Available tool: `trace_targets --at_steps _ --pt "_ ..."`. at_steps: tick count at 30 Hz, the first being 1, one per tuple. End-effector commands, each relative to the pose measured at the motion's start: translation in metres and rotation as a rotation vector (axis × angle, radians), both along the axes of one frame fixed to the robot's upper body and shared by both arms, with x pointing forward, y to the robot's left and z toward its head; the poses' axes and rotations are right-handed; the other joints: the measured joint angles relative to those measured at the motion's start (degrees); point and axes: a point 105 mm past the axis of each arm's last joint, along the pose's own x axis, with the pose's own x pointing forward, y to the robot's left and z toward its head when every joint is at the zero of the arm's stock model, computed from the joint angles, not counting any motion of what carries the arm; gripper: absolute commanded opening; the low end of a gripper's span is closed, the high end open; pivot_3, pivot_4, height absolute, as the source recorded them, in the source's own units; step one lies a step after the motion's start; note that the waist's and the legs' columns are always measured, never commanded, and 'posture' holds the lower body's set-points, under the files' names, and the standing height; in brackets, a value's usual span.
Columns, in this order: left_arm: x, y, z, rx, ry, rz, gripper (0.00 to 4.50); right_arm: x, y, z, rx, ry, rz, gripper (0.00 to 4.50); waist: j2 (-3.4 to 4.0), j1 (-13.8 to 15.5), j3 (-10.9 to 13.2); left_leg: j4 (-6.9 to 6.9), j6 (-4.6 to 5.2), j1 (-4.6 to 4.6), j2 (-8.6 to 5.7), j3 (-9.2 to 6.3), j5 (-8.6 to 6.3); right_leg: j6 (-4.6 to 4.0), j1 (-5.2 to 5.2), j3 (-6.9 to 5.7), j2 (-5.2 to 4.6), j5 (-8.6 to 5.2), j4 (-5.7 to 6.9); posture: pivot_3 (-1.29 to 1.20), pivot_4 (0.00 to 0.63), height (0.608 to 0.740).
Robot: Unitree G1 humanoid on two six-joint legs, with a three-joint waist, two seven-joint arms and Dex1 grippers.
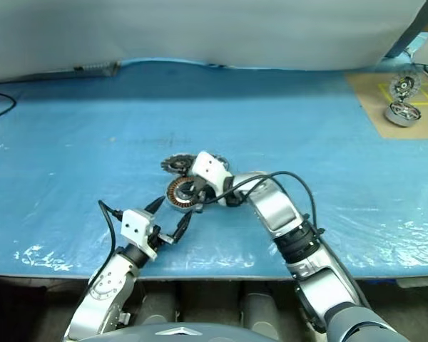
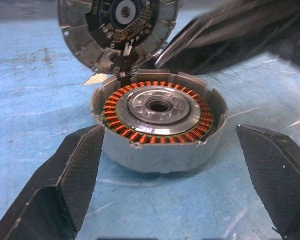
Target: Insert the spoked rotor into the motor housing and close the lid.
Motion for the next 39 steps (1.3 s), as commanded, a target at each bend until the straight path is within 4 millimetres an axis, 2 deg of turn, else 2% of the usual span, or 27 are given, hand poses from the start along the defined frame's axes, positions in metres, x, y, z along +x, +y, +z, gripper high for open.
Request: trace_targets --at_steps 1,2,5,11,16,20,26,33,39 --pt "-0.001 -0.001 0.008 -0.011 -0.033 -0.015 4.5 0.01 -0.028 0.017 -0.008 -0.039 -0.029 0.05 -0.01 0.03 0.0 0.02 0.0 0.01 0.0 0.0 0.0 0.0 0.01 0.0 0.0 0.0 0.0 0.0 0.15 0.74" --pt "-0.001 -0.001 0.008 -0.011 -0.033 -0.016 4.5 0.015 -0.037 0.018 -0.023 -0.042 -0.054 0.05 0.0 0.01 0.0 0.02 0.0 0.02 0.0 0.0 0.0 0.0 0.03 0.0 0.0 0.0 0.0 0.0 0.15 0.74" --pt "0.0 -0.001 0.008 -0.011 -0.033 -0.022 4.5 0.031 -0.052 0.024 -0.033 -0.044 -0.143 0.58 0.0 -0.32 0.0 0.04 0.0 0.02 0.01 0.0 0.0 0.0 0.02 0.0 0.01 0.0 0.06 0.0 0.15 0.74" --pt "0.001 -0.002 0.008 -0.011 -0.035 -0.026 4.5 0.056 -0.056 0.023 -0.054 -0.044 -0.271 2.64 0.0 -0.38 0.0 0.07 0.0 -0.02 0.05 0.03 0.01 -0.03 0.02 0.05 0.08 -0.01 0.2 0.0 0.15 0.74" --pt "0.002 -0.001 0.008 -0.012 -0.036 -0.022 4.5 0.063 -0.044 0.019 -0.036 0.027 -0.298 2.64 0.0 -0.26 0.0 0.2 0.0 -0.03 0.04 0.02 0.01 -0.03 -0.06 0.04 0.06 0.0 0.21 0.0 0.15 0.74" --pt "0.001 -0.002 0.008 -0.013 -0.034 -0.02 4.5 0.072 -0.042 0.008 -0.063 0.048 -0.341 2.64 0.0 -0.24 0.0 0.23 0.0 -0.01 0.06 0.02 0.01 -0.03 -0.06 0.04 0.06 0.0 0.28 0.0 0.15 0.74" --pt "0.0 -0.004 0.007 -0.016 -0.031 -0.019 4.5 0.079 -0.038 0.003 -0.057 0.07 -0.409 2.64 0.0 -0.27 0.0 0.27 -0.01 -0.01 0.07 0.02 0.01 -0.04 -0.07 0.04 0.06 0.0 0.35 0.0 0.15 0.74" --pt "0.0 -0.005 0.006 -0.018 -0.03 -0.017 4.5 0.083 -0.037 0.002 -0.046 0.054 -0.472 2.64 0.0 -0.22 0.0 0.27 -0.03 0.0 0.07 0.02 0.02 -0.04 -0.07 0.04 0.05 0.0 0.35 0.0 0.15 0.74" --pt "0.0 -0.006 0.005 -0.015 -0.026 -0.019 4.5 0.083 -0.037 0.018 -0.026 -0.004 -0.475 2.64 0.01 -0.21 0.0 0.27 -0.13 0.0 0.07 0.02 0.07 -0.04 -0.07 0.04 0.06 0.0 0.35 0.0 0.15 0.74"
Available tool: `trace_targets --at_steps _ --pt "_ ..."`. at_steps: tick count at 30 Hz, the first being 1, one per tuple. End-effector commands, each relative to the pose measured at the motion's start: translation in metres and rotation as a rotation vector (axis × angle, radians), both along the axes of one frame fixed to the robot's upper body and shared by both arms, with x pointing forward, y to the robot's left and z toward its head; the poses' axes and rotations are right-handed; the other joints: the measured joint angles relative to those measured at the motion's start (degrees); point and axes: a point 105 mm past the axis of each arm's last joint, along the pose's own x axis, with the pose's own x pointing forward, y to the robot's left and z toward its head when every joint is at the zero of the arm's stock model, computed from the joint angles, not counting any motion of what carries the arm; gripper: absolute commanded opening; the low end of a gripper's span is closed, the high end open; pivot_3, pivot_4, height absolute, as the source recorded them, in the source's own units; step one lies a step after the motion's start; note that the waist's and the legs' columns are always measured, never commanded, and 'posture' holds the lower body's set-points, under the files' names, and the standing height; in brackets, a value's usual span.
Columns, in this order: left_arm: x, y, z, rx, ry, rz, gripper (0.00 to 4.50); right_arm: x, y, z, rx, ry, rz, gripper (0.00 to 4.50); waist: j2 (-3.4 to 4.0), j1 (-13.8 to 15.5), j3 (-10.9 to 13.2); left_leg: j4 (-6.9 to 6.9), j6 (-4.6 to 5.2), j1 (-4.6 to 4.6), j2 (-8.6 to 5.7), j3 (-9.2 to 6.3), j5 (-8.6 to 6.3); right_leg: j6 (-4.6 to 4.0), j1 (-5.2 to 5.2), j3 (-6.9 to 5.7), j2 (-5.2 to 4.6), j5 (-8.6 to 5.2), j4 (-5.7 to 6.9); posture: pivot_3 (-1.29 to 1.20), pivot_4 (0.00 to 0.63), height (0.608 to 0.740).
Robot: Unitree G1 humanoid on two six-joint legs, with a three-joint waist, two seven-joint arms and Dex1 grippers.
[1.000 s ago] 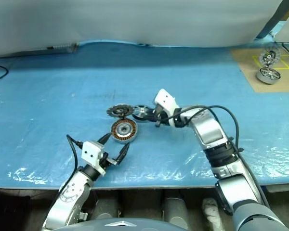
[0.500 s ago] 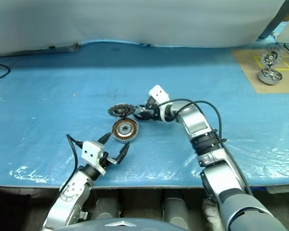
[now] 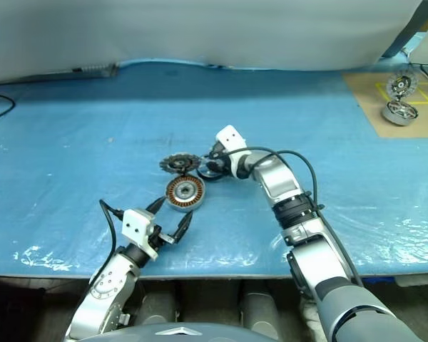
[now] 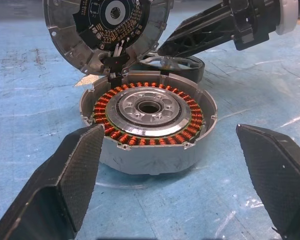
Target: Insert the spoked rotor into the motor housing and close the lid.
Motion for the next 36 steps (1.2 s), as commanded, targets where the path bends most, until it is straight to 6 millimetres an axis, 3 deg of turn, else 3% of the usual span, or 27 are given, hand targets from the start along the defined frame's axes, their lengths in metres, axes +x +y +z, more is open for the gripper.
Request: trace_targets --at_steps 1,5,15,23,31,36 --pt "-0.001 -0.003 0.004 -0.002 -0.026 -0.006 4.5 0.001 0.003 0.03 0.026 -0.092 0.008 2.64 0.0 0.01 0.0 0.0 -0.03 0.0 0.0 0.0 0.02 0.0 0.0 0.0 0.0 0.0 0.0 0.0 0.15 0.74" --pt "-0.001 -0.005 0.003 -0.003 -0.025 -0.01 4.5 -0.006 0.006 0.031 0.023 -0.088 0.021 2.64 0.0 0.01 0.0 0.0 -0.05 0.0 0.0 0.0 0.03 0.0 0.0 0.0 0.0 0.0 0.0 0.0 0.15 0.74" --pt "-0.002 -0.007 0.003 -0.003 -0.025 -0.014 4.5 -0.02 0.01 0.008 -0.018 -0.015 0.064 2.64 0.0 0.01 0.0 0.0 -0.06 0.0 0.0 0.0 0.03 0.0 0.0 0.01 0.0 0.0 0.0 0.0 0.15 0.74" --pt "-0.002 -0.006 0.003 -0.005 -0.025 -0.008 4.5 -0.012 0.002 -0.005 -0.044 -0.008 0.016 2.64 0.0 0.0 0.0 0.01 -0.07 0.0 -0.01 0.0 0.03 0.01 0.0 0.02 0.0 0.0 0.01 0.0 0.15 0.74" --pt "-0.003 -0.005 0.003 -0.008 -0.023 -0.004 4.5 -0.016 -0.001 -0.017 -0.054 0.048 0.019 2.64 0.0 0.01 0.0 0.0 -0.07 0.0 -0.01 0.0 0.03 0.01 0.0 0.02 -0.01 0.0 0.01 0.0 0.15 0.74" --pt "-0.003 -0.006 0.003 -0.009 -0.025 -0.002 4.5 -0.015 -0.001 -0.019 -0.069 0.045 0.017 1.3 -0.04 -0.19 -0.04 -0.01 -0.07 0.05 -0.01 0.01 0.03 0.01 0.17 0.05 0.0 0.0 0.01 0.0 0.15 0.74"
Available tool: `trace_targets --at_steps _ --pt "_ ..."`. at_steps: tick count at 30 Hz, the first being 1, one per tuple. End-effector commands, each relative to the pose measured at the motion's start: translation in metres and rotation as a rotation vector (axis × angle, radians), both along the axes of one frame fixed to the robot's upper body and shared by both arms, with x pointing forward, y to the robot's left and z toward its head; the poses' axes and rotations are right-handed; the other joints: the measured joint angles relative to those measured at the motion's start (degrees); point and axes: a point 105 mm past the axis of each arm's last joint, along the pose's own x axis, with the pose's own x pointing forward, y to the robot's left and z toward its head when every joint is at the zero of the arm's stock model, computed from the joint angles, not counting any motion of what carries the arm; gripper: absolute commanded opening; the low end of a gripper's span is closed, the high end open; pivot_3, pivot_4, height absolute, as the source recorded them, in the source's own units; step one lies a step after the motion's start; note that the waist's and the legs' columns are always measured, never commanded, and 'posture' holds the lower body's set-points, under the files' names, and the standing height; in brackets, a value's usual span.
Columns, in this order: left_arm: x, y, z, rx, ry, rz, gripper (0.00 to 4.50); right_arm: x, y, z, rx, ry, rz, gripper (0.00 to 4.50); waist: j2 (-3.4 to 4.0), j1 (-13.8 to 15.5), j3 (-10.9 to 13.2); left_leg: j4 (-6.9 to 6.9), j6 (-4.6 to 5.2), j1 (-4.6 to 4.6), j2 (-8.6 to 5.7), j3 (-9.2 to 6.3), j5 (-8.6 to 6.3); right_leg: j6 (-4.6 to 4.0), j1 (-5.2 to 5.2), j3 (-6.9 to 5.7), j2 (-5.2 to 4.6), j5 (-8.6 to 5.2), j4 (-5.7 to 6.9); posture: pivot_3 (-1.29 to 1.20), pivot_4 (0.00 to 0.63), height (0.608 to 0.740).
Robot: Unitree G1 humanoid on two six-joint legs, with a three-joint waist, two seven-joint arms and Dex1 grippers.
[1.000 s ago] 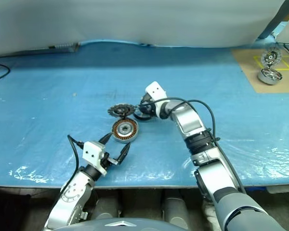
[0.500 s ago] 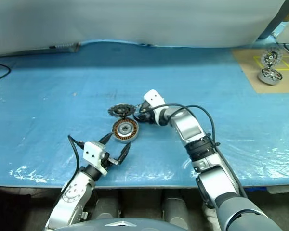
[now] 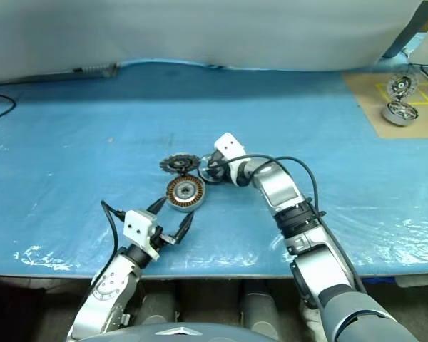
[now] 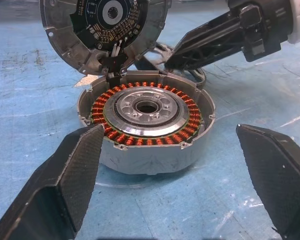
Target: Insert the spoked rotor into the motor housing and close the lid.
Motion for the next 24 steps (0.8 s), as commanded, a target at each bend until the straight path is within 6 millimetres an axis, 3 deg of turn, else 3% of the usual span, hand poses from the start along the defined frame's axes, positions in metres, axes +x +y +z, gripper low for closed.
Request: trace_targets --at_steps 1,3,8,13,18,24 --pt "-0.002 -0.002 0.005 -0.008 -0.023 -0.005 4.5 -0.001 -0.001 -0.009 -0.02 0.028 -0.007 1.21 -0.01 -0.05 -0.01 -0.01 0.03 0.1 0.0 0.0 -0.02 0.01 0.09 0.0 0.0 -0.01 0.0 0.0 0.15 0.74" --pt "-0.002 -0.002 0.005 -0.007 -0.023 -0.004 4.5 0.0 -0.002 -0.007 -0.026 0.012 -0.009 1.21 -0.01 0.02 -0.01 0.0 0.18 0.33 0.0 0.0 -0.1 0.03 0.09 0.0 0.0 -0.01 0.01 0.0 0.15 0.74" --pt "-0.002 0.0 0.008 0.002 -0.033 0.004 4.5 0.003 -0.027 0.019 -0.031 -0.047 0.0 1.21 0.0 0.39 -0.01 0.01 0.19 0.33 -0.02 0.0 -0.11 0.03 0.12 0.02 -0.01 -0.01 0.01 0.0 0.15 0.74" --pt "-0.001 0.003 0.011 0.01 -0.044 0.011 4.5 -0.017 -0.04 0.039 -0.058 -0.057 0.163 1.2 0.0 0.83 0.0 -0.02 0.16 -0.01 -0.05 0.0 -0.09 0.0 -0.07 -0.01 -0.04 0.01 -0.12 0.0 0.15 0.74" --pt "0.001 0.009 0.015 0.022 -0.058 0.023 4.5 -0.053 -0.03 0.047 -0.093 -0.029 0.389 1.2 0.01 0.13 0.01 -0.06 0.2 -0.25 0.23 0.0 -0.1 -0.04 -0.2 -0.02 0.24 0.01 -0.11 0.0 0.15 0.74" --pt "0.0 0.011 0.016 0.023 -0.058 0.026 4.5 -0.091 0.003 0.06 -0.049 -0.027 0.621 1.2 0.02 0.18 0.01 0.11 0.2 -0.09 0.56 0.0 -0.11 -0.18 -0.19 0.03 0.57 0.09 -0.1 0.0 0.15 0.74"
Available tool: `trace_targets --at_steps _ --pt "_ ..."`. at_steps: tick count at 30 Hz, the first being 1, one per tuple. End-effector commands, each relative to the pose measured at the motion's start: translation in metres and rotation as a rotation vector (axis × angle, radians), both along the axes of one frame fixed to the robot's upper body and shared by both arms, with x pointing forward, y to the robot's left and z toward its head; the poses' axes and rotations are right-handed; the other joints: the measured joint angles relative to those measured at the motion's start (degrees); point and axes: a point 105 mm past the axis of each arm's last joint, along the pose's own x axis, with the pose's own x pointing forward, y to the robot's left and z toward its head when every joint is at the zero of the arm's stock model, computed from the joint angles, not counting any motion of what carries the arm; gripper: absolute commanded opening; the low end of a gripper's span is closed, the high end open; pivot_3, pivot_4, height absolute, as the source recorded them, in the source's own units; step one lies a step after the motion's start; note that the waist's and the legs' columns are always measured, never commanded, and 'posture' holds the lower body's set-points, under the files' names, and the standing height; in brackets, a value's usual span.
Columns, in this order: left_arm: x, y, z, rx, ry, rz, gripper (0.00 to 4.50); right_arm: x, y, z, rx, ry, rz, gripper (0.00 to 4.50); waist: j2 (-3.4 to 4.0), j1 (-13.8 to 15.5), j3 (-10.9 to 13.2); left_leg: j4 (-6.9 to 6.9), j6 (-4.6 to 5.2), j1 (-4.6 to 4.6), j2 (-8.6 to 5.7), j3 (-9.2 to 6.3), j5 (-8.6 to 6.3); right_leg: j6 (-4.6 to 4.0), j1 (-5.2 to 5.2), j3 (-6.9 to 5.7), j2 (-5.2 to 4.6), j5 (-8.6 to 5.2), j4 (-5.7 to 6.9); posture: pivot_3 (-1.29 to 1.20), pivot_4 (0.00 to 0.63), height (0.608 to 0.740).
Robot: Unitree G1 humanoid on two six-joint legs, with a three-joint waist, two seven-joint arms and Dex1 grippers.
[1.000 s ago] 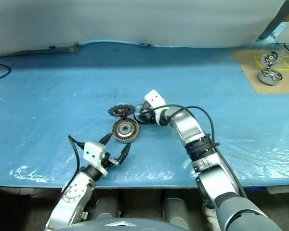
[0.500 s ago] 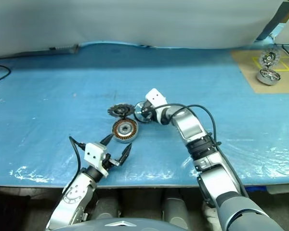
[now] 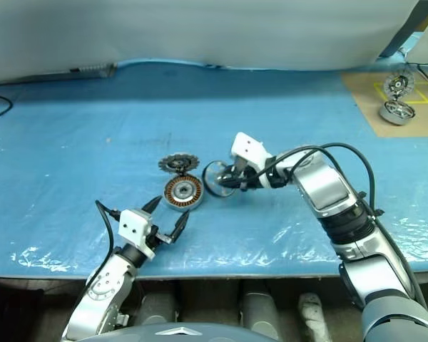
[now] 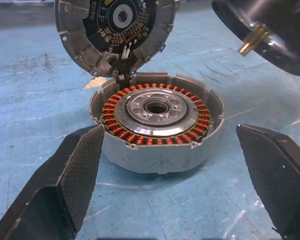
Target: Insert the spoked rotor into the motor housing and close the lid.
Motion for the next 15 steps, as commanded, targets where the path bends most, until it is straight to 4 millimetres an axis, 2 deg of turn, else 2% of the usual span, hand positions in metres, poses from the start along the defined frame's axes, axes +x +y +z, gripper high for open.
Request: trace_targets --at_steps 1,7,15 --pt "-0.001 0.001 0.012 -0.005 -0.045 0.0 4.5 -0.017 0.025 0.013 0.042 -0.037 0.12 1.2 0.0 -0.04 0.0 0.02 0.0 0.04 0.0 0.0 0.0 -0.01 0.01 0.01 0.0 0.01 0.01 0.0 0.15 0.74" --pt "-0.001 0.0 0.011 -0.007 -0.042 0.002 4.5 -0.011 0.053 0.008 0.047 -0.081 0.135 1.2 0.0 -0.01 0.0 0.06 -0.01 0.04 0.01 0.0 0.0 -0.03 0.0 0.04 0.03 0.02 0.03 0.0 0.15 0.74" --pt "-0.001 -0.003 0.009 -0.013 -0.036 0.0 4.5 0.005 0.06 -0.001 0.02 -0.131 0.112 1.2 0.0 0.07 0.0 0.03 -0.19 0.0 0.01 0.0 0.1 -0.03 -0.01 0.03 0.04 0.03 -0.03 0.0 0.15 0.74"
